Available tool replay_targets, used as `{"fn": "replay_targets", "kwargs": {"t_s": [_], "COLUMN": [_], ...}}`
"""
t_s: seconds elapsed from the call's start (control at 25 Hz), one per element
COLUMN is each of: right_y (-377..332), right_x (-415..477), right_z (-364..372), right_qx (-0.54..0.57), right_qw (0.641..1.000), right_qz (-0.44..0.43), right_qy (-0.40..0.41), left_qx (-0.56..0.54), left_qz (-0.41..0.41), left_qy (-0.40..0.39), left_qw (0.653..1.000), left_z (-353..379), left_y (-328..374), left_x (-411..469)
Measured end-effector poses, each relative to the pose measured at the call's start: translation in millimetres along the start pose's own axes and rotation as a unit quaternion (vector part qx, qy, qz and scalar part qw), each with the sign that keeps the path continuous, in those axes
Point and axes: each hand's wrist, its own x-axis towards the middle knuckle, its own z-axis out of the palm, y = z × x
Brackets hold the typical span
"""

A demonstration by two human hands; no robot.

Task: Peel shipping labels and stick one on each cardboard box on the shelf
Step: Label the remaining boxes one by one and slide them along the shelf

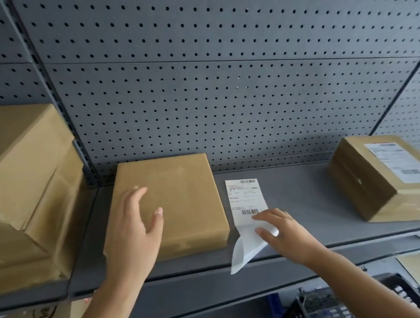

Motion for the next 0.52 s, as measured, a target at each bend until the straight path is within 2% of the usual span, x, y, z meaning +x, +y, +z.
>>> {"fn": "replay_targets", "kwargs": {"t_s": [0.16,0.28,0.52], "right_y": [7.5,7.3,9.5], "right_x": [-7.2,-7.7,-12.8], "right_z": [11.6,16.9,5.0], "right_qx": [-0.064,-0.089,-0.026], "right_qw": [0.997,0.995,0.991], "right_qz": [-0.023,-0.038,-0.048], "right_qy": [-0.028,0.017,0.119], "left_qx": [-0.024,-0.041,-0.077], "left_qz": [0.090,0.150,0.130], "left_qy": [-0.083,-0.128,-0.189], "left_qw": [0.992,0.979,0.970], "left_z": [31.7,60.1,97.6], "left_y": [37.0,59.0,92.6], "left_x": [-11.5,-23.8,-38.6]}}
